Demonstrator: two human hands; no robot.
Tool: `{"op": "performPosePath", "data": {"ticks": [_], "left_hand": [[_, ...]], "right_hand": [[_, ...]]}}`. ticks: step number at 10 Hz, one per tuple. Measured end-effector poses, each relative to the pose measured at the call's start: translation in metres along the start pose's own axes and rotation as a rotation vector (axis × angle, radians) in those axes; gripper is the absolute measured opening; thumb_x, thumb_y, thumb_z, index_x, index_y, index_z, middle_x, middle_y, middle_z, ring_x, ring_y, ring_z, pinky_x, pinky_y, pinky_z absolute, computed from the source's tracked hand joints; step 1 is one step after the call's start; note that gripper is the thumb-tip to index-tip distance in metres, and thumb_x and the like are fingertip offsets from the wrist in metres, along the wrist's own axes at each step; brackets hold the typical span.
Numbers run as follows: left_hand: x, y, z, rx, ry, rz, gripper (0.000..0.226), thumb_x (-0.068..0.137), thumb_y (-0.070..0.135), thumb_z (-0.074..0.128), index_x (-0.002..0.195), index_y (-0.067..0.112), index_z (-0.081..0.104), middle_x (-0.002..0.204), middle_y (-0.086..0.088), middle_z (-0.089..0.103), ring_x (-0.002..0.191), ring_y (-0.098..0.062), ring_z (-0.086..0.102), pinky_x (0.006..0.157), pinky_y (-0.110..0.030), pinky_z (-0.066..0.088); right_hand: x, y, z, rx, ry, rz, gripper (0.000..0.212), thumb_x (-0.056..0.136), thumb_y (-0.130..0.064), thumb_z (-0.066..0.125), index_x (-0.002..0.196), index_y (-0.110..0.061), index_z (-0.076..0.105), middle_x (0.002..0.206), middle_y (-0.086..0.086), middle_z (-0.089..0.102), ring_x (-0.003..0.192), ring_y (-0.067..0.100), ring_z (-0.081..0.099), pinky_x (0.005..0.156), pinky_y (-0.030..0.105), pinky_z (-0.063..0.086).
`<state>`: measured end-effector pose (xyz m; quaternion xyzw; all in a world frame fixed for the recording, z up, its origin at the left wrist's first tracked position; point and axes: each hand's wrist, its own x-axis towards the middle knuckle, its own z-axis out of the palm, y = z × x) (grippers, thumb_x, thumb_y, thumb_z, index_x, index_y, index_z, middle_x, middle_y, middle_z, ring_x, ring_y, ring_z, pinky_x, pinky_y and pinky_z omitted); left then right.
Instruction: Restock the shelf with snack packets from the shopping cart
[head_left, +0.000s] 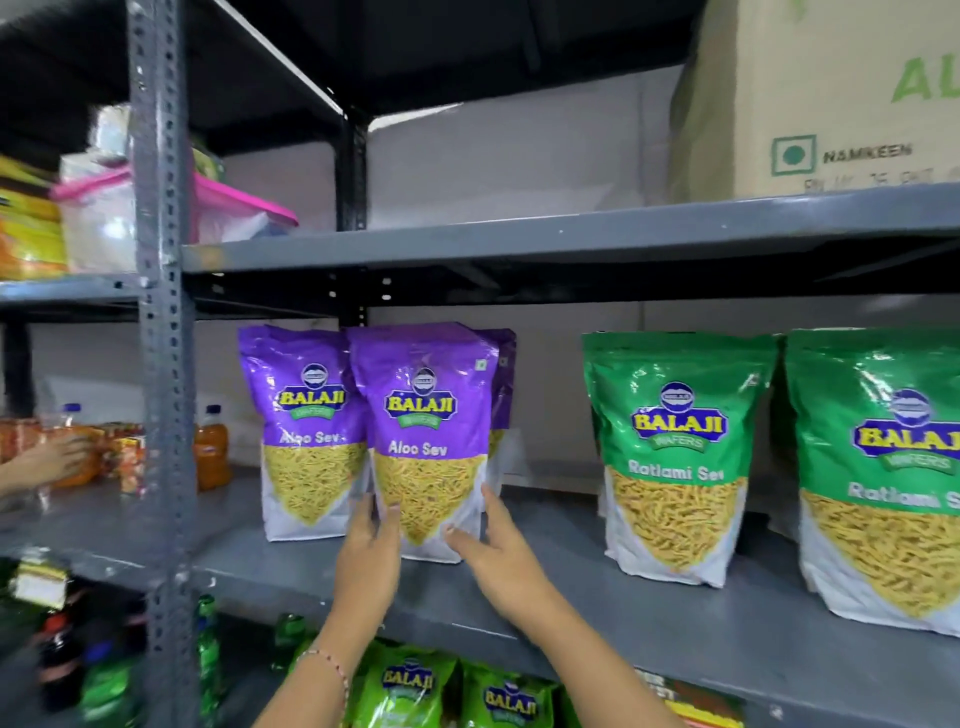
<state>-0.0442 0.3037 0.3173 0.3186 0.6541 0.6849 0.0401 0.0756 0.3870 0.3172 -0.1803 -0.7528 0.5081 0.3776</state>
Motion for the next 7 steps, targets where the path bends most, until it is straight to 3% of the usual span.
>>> {"op": "performPosePath", "data": {"ticks": [1, 2, 3, 5, 6, 7], "left_hand": [[0.006, 0.003, -0.001, 0.095, -0.091, -0.003, 0.045, 0.094, 0.032, 0.054, 0.137, 0.02, 0.046, 0.139, -0.007, 0.056, 0.125, -0.027, 0.053, 0.095, -0.036, 0.038], [0.003, 0.01, 0.004, 0.11, -0.117, 0.007, 0.05, 0.093, 0.03, 0.056, 0.139, 0.017, 0.043, 0.14, -0.006, 0.055, 0.129, -0.026, 0.05, 0.094, -0.03, 0.036], [0.0, 0.014, 0.011, 0.138, -0.156, 0.016, 0.051, 0.093, 0.028, 0.057, 0.14, 0.016, 0.042, 0.139, -0.007, 0.056, 0.129, -0.024, 0.051, 0.088, -0.024, 0.032], [0.003, 0.007, 0.016, 0.166, -0.181, 0.046, 0.046, 0.091, 0.033, 0.056, 0.136, 0.025, 0.045, 0.123, 0.005, 0.062, 0.123, -0.025, 0.055, 0.087, -0.026, 0.036], [0.002, 0.002, 0.016, 0.188, -0.117, 0.122, 0.046, 0.091, 0.035, 0.056, 0.133, 0.024, 0.043, 0.121, 0.0, 0.063, 0.121, -0.029, 0.057, 0.087, -0.033, 0.044], [-0.009, 0.001, 0.02, 0.248, -0.011, 0.34, 0.068, 0.093, 0.038, 0.051, 0.15, 0.021, 0.018, 0.161, -0.004, 0.022, 0.148, -0.02, 0.019, 0.117, -0.043, 0.028]], "right_hand": [[0.014, 0.008, 0.013, -0.004, 0.019, 0.036, 0.083, 0.09, -0.03, 0.066, 0.156, -0.023, 0.016, 0.151, -0.015, 0.03, 0.133, -0.001, 0.031, 0.111, 0.022, 0.025], [0.019, 0.02, 0.012, -0.003, 0.053, 0.039, 0.086, 0.077, -0.048, 0.067, 0.152, -0.033, 0.027, 0.151, -0.011, 0.046, 0.137, 0.006, 0.044, 0.118, 0.037, 0.033], [0.026, 0.03, 0.006, 0.03, 0.109, 0.049, 0.084, 0.073, -0.05, 0.066, 0.149, -0.039, 0.031, 0.146, -0.012, 0.054, 0.131, 0.006, 0.052, 0.115, 0.041, 0.038], [0.021, 0.021, 0.005, 0.065, 0.142, 0.05, 0.079, 0.076, -0.041, 0.065, 0.148, -0.036, 0.033, 0.14, -0.012, 0.058, 0.126, 0.007, 0.056, 0.113, 0.038, 0.041], [0.007, 0.005, 0.004, 0.002, 0.173, 0.025, 0.067, 0.084, -0.032, 0.064, 0.145, -0.029, 0.039, 0.14, -0.008, 0.058, 0.128, 0.011, 0.055, 0.105, 0.027, 0.044], [-0.018, -0.02, -0.017, -0.153, 0.339, -0.09, 0.058, 0.097, -0.023, 0.058, 0.15, -0.019, 0.035, 0.157, -0.008, 0.031, 0.145, 0.012, 0.032, 0.111, 0.019, 0.028]]}}
